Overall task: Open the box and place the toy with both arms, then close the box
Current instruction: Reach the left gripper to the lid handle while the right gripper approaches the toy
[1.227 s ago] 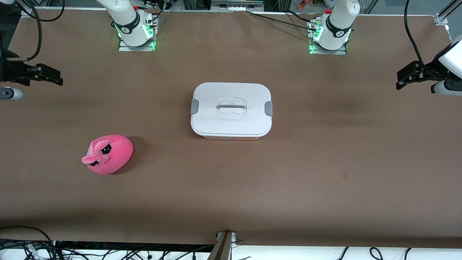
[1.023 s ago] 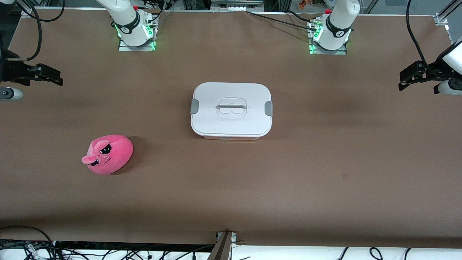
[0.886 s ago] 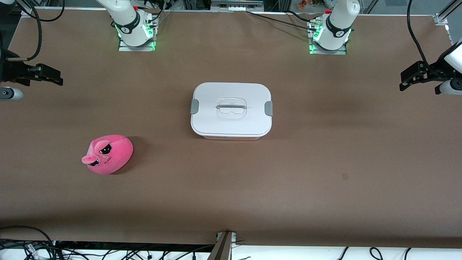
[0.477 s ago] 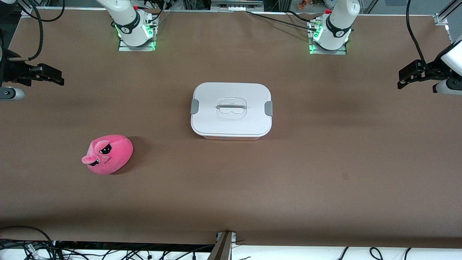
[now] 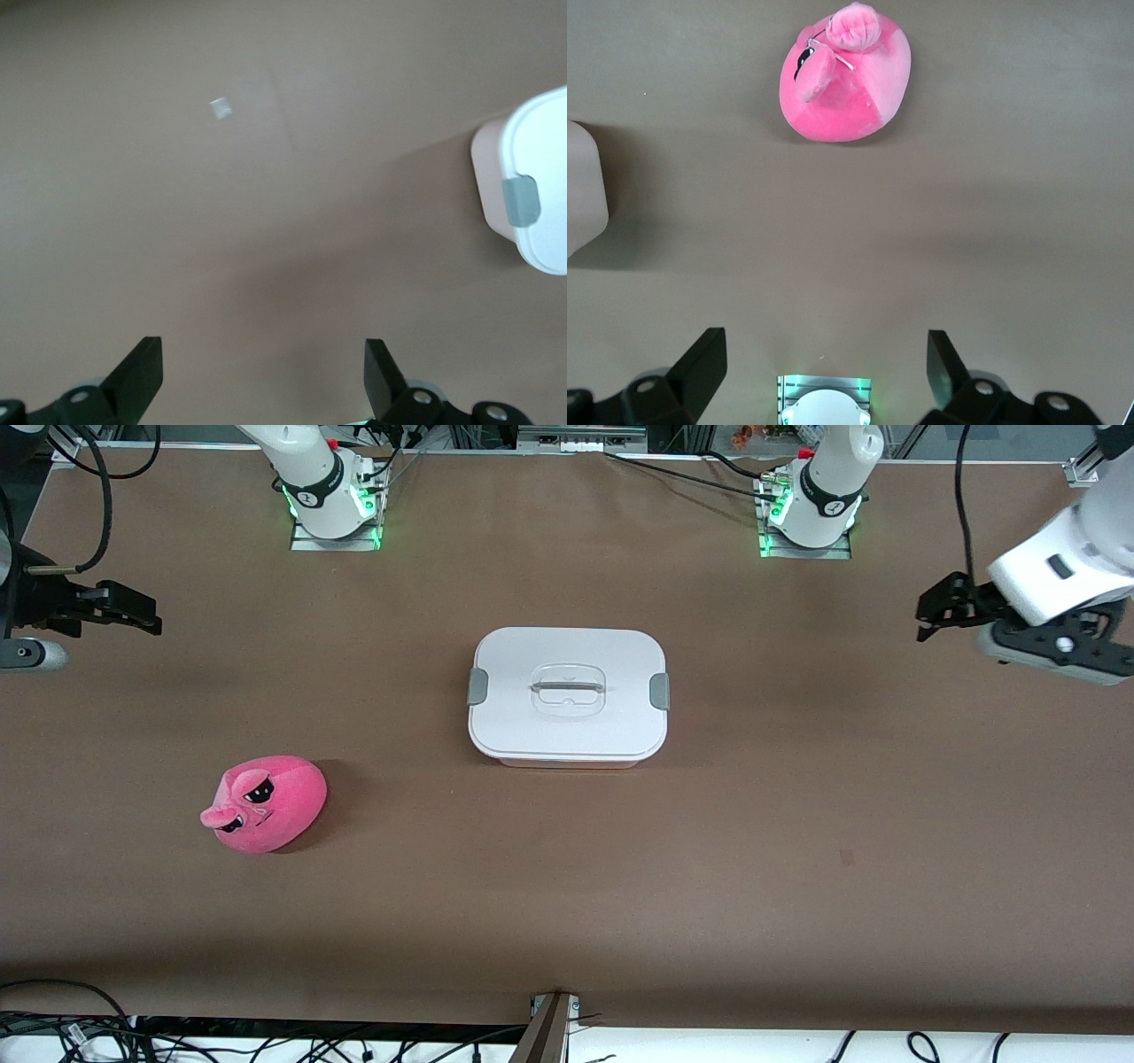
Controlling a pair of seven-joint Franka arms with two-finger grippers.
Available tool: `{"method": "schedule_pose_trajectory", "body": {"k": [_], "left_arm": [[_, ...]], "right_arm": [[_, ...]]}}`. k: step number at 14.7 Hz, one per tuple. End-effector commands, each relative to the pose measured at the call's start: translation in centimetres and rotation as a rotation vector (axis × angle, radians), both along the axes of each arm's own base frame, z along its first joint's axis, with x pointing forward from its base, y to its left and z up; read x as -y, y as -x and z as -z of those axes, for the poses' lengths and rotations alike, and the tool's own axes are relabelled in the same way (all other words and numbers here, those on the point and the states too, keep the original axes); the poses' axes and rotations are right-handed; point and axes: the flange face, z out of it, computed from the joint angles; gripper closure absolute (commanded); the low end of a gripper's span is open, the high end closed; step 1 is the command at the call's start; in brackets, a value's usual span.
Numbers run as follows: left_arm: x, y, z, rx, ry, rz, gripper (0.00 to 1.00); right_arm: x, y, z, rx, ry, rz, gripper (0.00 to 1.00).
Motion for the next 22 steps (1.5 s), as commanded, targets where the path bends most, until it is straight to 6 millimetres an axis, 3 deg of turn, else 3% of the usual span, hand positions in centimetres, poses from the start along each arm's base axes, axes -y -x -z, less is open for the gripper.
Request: {"method": "schedule_pose_trajectory", "body": {"k": [1,2,5,6,8,11,13,15,17,19,22], "left_arm": [[3.7,-1.8,3.7,-0.071,0.042,0.084,0.00],[5.1,-2.1,5.2,-0.106,0.092,0.097,0.00],[12.5,-2.2,8.6,-0.175,0.162,0.199,0.00],[14.2,-2.3,10.2,-0.202,0.158,0.230,0.00],[16.4,-1.9,13.5,-0.264,0.183,0.310,0.00],[19.7,-1.9,16.6,-0.291,0.227,0.464,0.00],[22.5,-1.4,17.0,-0.275,0.311,0.509,0.00],[28.0,1.4,16.9,-0.266,0.330,0.585,0.00],[31.5,2.2,17.8,-0.203,0.343,0.632,0.00],[35.3,3.0,19.5,-0.121,0.375,0.745,0.00],[38.3,3.7,22.0,-0.065,0.389,0.822,0.00]], "right_arm": [[-0.2,-0.1,-0.5,0.012,-0.014,0.005,0.00],[-0.2,-0.1,-0.5,0.012,-0.014,0.005,0.00],[-0.2,-0.2,-0.5,0.017,-0.014,0.005,0.00],[-0.2,-0.2,-0.5,0.017,-0.014,0.005,0.00],[-0.2,-0.2,-0.5,0.017,-0.014,0.005,0.00],[-0.2,-0.2,-0.5,0.019,-0.014,0.005,0.00],[-0.2,-0.2,-0.4,0.018,-0.015,0.000,0.00],[-0.2,-0.8,-0.1,0.033,-0.016,-0.007,0.00],[-0.1,-1.4,1.1,0.020,-0.019,-0.004,0.00],[-0.2,-2.8,3.7,-0.005,-0.017,-0.007,0.00],[0.0,-4.0,6.5,-0.043,-0.012,-0.007,0.00]]}}
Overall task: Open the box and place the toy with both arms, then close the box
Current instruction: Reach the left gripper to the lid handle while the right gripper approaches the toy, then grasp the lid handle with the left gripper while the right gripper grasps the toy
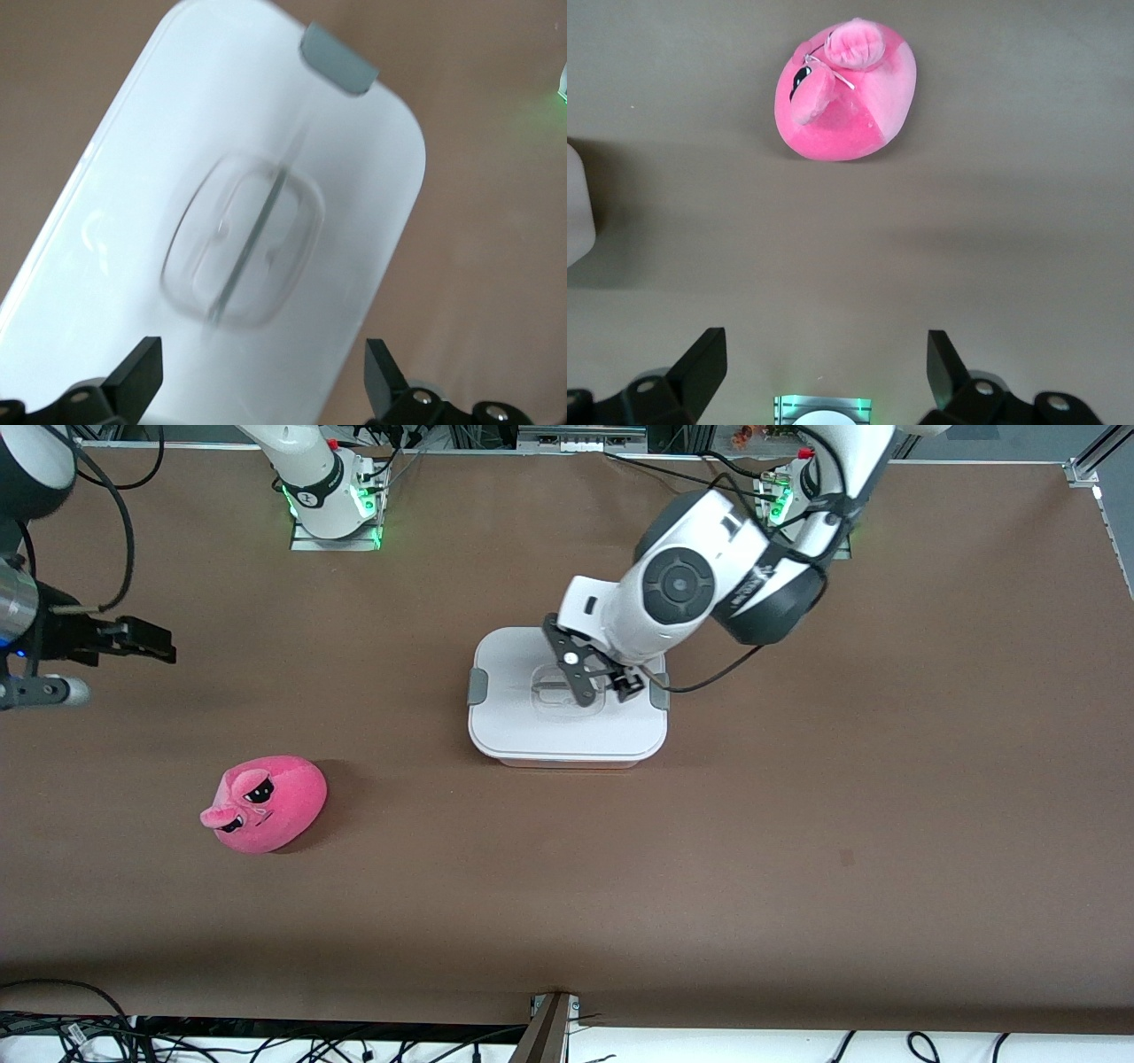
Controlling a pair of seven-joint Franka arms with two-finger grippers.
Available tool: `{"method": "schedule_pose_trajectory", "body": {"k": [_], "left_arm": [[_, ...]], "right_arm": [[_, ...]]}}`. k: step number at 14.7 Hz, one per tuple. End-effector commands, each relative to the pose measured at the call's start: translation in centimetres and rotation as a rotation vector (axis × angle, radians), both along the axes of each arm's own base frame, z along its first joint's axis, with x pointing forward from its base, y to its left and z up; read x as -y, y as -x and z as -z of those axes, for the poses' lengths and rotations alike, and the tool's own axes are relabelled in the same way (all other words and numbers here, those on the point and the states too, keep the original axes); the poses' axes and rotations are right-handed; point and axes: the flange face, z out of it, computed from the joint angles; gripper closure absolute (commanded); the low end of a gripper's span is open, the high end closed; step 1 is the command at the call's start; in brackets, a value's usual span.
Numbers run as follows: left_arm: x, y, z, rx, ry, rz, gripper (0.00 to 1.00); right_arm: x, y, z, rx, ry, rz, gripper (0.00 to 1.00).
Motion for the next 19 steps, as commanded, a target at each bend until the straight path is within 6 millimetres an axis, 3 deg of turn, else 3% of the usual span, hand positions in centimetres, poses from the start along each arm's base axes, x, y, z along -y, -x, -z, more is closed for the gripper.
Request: {"method": "schedule_pose_trajectory", "body": {"k": [1,5,8,9,10,12,13,19], "left_arm": [[1.7,-0.2,2.1,0.028,0.030,0.078,0.00],[3.2,0.6,5.0,0.041,0.025,0.150,0.00],[3.1,-0.4,6.6,0.074,0.059,0.231,0.00],[3.0,-0.6,6.8,0.088,0.072,0.255,0.24],[3.0,-0.6,6.6,0.090,0.075,0.263,0.55],[2.9,-0.6,6.6,0.083,0.076,0.261,0.94],[3.0,-0.5,6.4,0.083,0.078,0.261,1.00],[2.7,-0.6,5.7,0.118,0.113,0.423,1.00]], "right_arm": [[0.1,-1.3,2.4,-0.021,-0.013,-0.006,0.00],[0.9,-3.2,7.4,-0.068,-0.040,-0.150,0.00],[3.1,-4.4,11.4,-0.106,-0.086,-0.285,0.00],[3.4,-4.6,12.5,-0.115,-0.096,-0.314,0.00],[3.4,-4.7,13.2,-0.117,-0.103,-0.346,0.00],[3.6,-4.7,15.0,-0.117,-0.119,-0.415,0.00],[3.8,-4.6,15.9,-0.116,-0.127,-0.443,0.00],[4.4,-4.0,21.0,-0.073,-0.147,-0.564,0.00]]}}
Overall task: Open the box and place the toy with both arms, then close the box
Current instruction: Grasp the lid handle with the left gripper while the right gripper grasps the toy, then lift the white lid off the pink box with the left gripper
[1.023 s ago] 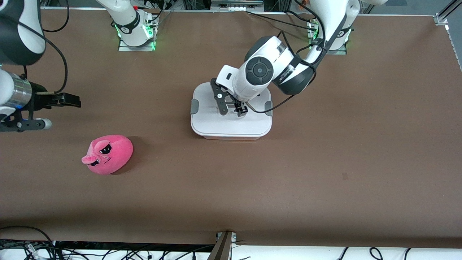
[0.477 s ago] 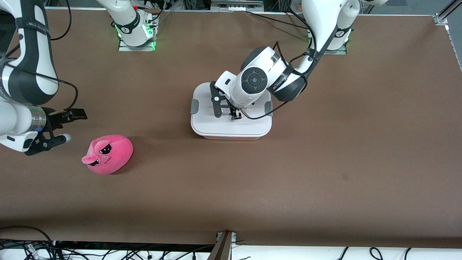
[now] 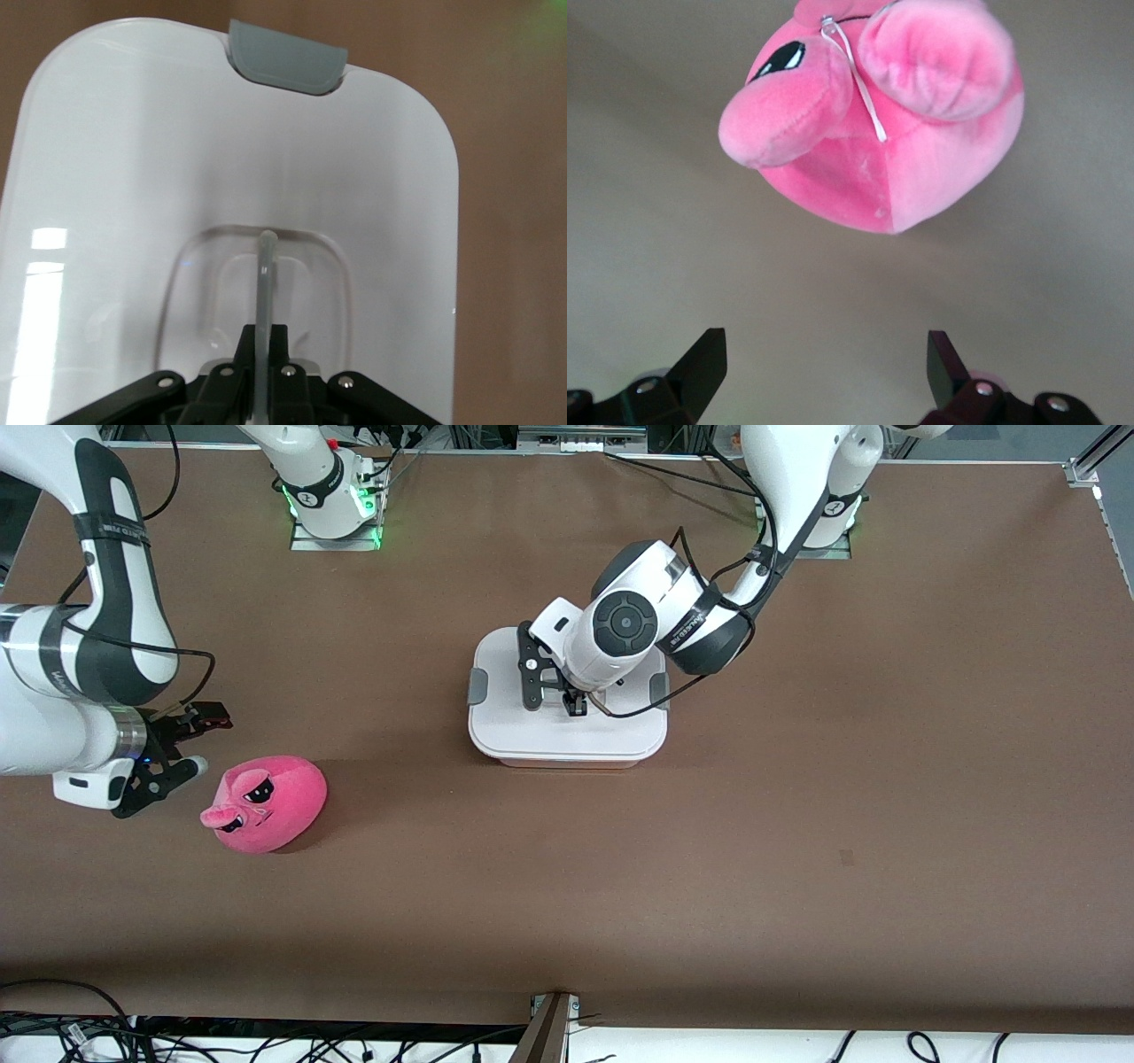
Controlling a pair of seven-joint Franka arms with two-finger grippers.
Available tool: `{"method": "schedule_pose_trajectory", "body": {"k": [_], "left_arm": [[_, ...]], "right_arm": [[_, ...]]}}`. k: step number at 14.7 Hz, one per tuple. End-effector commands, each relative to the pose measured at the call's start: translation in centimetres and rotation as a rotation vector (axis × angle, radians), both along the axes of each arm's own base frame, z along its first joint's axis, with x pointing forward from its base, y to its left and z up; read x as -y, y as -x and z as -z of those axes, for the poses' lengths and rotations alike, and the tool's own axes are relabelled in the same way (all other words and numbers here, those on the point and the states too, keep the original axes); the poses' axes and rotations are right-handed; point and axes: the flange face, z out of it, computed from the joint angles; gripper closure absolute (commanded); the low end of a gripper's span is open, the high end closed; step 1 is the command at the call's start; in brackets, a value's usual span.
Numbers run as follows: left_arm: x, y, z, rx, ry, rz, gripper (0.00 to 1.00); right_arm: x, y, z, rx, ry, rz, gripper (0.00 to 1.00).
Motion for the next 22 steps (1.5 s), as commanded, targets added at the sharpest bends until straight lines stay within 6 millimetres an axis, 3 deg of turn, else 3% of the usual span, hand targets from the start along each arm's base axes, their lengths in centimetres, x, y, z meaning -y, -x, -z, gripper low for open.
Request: {"method": "schedule_pose_trajectory", "body": {"k": [1,4,6,10,12,14,15,17,20,22], "left_arm": [[0.2,-0.2,-1.3,0.030,0.017,0.083,1.00],[-0.1,-0.2,-2.4,0.036,0.020,0.084,1.00],[-0.6,0.2,-4.2,0.023,0.007,0.087,1.00],[-3.6,-1.0,-6.1,-0.021,-0.012,0.059,1.00],[-6.4,-3.0,-7.2,-0.024,-0.020,0.033,1.00],[-12.0,-6.4,-9.2,-0.053,-0.022,0.008,1.00],[-14.5,-7.6,-9.4,-0.070,-0.024,-0.007,1.00],[-18.9,-8.8,-9.9,-0.116,-0.050,-0.048,1.00],[-24.9,-10.8,-10.1,-0.128,-0.055,-0.071,1.00],[-28.7,-11.6,-10.6,-0.123,-0.036,-0.038,1.00]], "right_arm": [[0.7,0.5,1.4,0.032,-0.019,-0.037,0.00],[0.5,0.0,2.4,0.055,-0.025,-0.055,0.00],[0.5,-0.6,3.5,0.084,-0.035,-0.080,0.00],[-0.6,-1.6,4.3,0.143,-0.041,-0.091,0.00],[-1.5,-1.9,4.2,0.165,-0.069,-0.083,0.00],[-1.6,-2.1,4.8,0.175,-0.076,-0.078,0.00],[-1.7,-2.2,4.9,0.184,-0.078,-0.079,0.11],[-2.4,-2.5,5.4,0.189,-0.084,-0.091,0.51],[-3.1,-2.6,6.0,0.191,-0.092,-0.100,0.99],[-3.8,-2.7,5.8,0.198,-0.117,-0.088,1.00]]}}
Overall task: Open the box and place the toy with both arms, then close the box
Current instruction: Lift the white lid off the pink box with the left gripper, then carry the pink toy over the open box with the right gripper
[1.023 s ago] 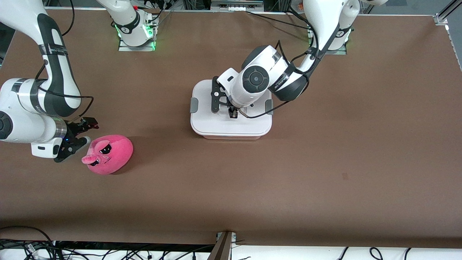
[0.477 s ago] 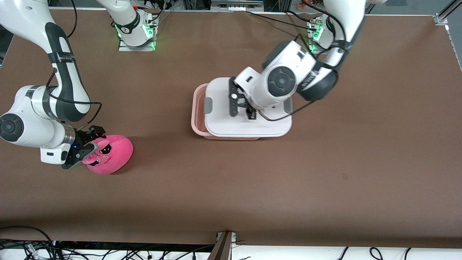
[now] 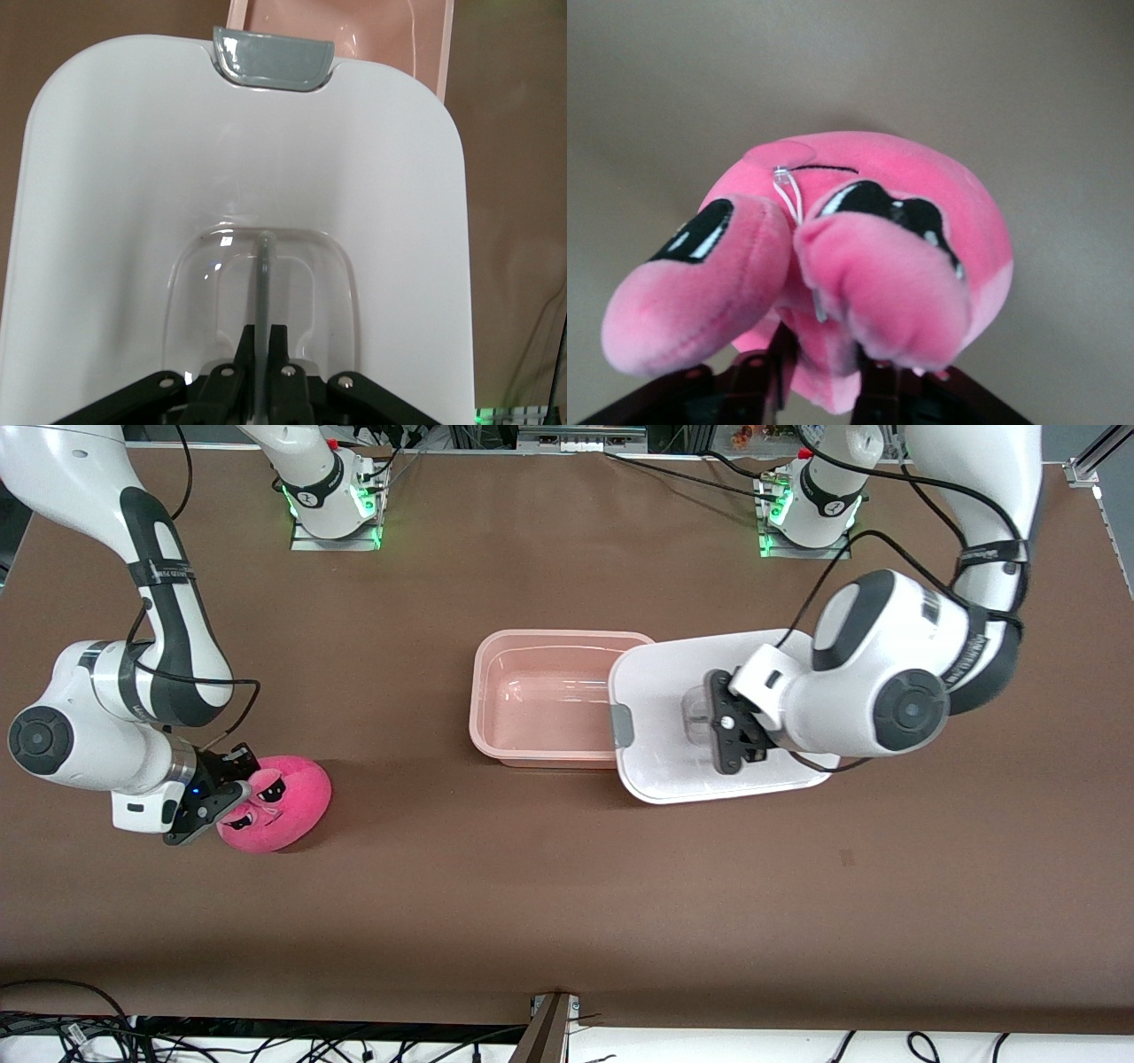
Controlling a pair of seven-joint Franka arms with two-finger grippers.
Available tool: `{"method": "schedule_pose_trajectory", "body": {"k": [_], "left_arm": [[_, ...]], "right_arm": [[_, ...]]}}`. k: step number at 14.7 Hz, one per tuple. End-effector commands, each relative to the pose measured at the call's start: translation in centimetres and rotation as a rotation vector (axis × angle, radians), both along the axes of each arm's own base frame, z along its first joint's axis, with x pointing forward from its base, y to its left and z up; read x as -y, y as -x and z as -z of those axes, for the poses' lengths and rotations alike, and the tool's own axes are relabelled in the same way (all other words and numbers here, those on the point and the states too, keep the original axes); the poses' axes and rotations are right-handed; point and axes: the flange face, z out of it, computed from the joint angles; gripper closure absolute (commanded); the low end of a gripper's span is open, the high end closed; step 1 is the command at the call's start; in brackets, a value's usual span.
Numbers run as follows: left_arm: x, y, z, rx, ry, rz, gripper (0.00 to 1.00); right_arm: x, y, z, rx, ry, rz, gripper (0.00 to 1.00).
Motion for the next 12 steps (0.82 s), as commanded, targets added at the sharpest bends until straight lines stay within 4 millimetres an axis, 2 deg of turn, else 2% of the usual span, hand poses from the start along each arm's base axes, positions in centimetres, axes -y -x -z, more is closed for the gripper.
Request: {"method": "schedule_pose_trajectory", "body": {"k": [1,4,6,7,8,10,12], "left_arm": [[-4.9,-0.1,-2.6,-0.004,0.000,0.047,1.00],[-12.7,0.1,-6.3,0.018,-0.038,0.019,1.00],[-19.6,-0.1,-6.6,0.008,-0.001,-0.012,1.00],[-22.4,-0.2,-6.8,0.023,0.015,-0.002,1.00],[-24.8,-0.3,-7.6,0.050,0.024,0.016,1.00],[-29.5,0.2,-7.9,0.065,0.058,0.053,1.00],[-33.1,0.6,-7.9,0.084,0.075,0.060,1.00]], "right_arm": [[-0.9,-0.3,0.1,0.011,-0.058,0.007,1.00],[-1.4,-0.9,-1.6,0.032,-0.065,0.008,1.00],[-3.7,-1.1,-4.6,0.045,-0.082,-0.024,1.00],[-4.8,-1.0,-6.0,0.032,-0.091,-0.038,1.00],[-6.5,-0.8,-7.7,0.014,-0.103,-0.050,1.00],[-10.0,0.1,-10.9,-0.016,-0.121,-0.047,1.00],[-14.9,1.6,-13.5,-0.010,-0.130,-0.050,1.00]]}}
